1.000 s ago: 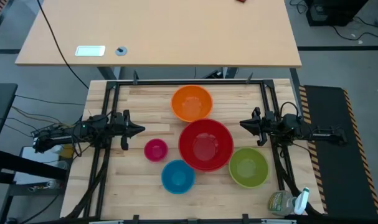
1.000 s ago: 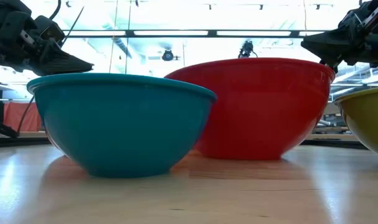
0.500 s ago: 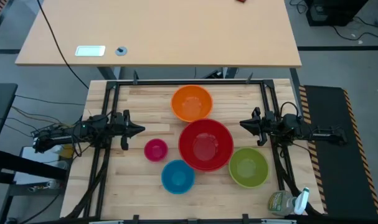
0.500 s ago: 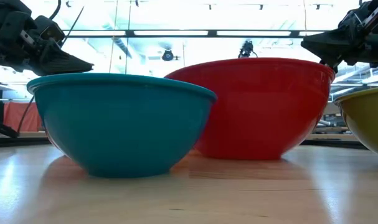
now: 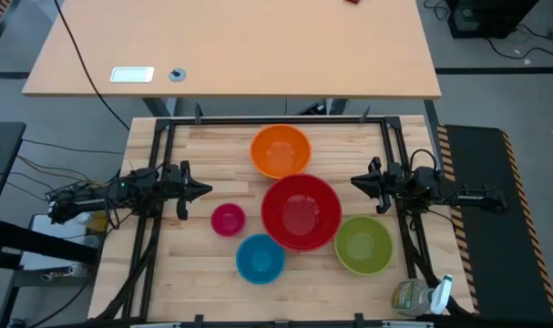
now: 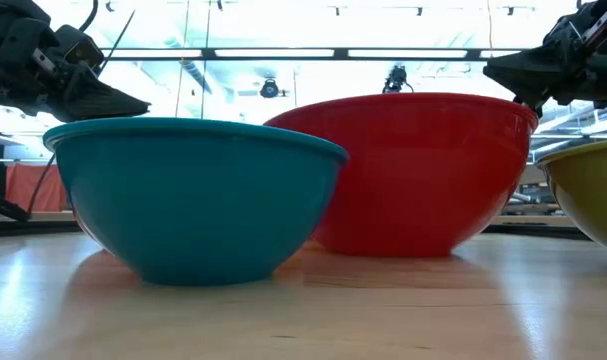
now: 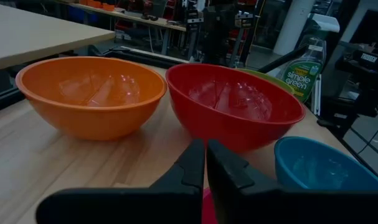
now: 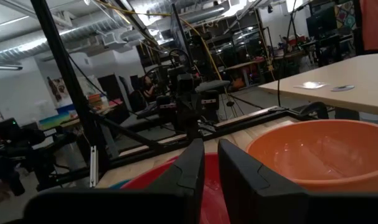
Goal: Nest bowls inside each other
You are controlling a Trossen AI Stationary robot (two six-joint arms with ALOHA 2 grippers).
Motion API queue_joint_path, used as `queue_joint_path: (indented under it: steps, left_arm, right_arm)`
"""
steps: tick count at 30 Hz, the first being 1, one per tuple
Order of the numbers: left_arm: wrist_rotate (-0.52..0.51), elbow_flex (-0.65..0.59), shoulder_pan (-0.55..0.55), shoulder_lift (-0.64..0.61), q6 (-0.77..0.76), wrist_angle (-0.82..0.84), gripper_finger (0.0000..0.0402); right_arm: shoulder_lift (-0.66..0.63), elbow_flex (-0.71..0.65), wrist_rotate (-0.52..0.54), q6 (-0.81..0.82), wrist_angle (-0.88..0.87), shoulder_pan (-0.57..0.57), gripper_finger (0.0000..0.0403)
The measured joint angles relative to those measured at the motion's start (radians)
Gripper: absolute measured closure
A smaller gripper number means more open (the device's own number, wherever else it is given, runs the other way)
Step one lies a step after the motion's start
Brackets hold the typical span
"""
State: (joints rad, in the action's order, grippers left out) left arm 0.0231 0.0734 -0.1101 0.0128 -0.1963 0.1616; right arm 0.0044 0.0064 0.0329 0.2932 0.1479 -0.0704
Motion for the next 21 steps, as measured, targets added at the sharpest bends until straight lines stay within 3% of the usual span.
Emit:
queue_joint_path:
  steps: [3,8,13,18,21]
  left_arm:
    - [-0.002,0.0,0.0,0.0,0.019,-0.002,0.0379]
    - [-0.022,0.0,-0.001,0.0,0.218,-0.043,0.0379]
    - [-0.022,0.0,-0.001,0.0,0.228,-0.042,0.0379]
    - [-0.022,0.0,0.009,0.0,-0.071,-0.066,0.0379]
    - [-0.022,0.0,0.008,0.0,-0.14,-0.124,0.0379]
  right_arm:
    - [0.0,0.0,0.0,0.0,0.0,0.0,0.0346]
    - [0.0,0.0,0.0,0.0,0.0,0.0,0.0346]
    - [0.0,0.0,0.0,-0.055,-0.003,0.0,0.0346]
    - [0.0,0.0,0.0,-0.04,0.029,0.0,0.0347]
    - [0.0,0.0,0.0,0.044,0.101,0.0,0.0347]
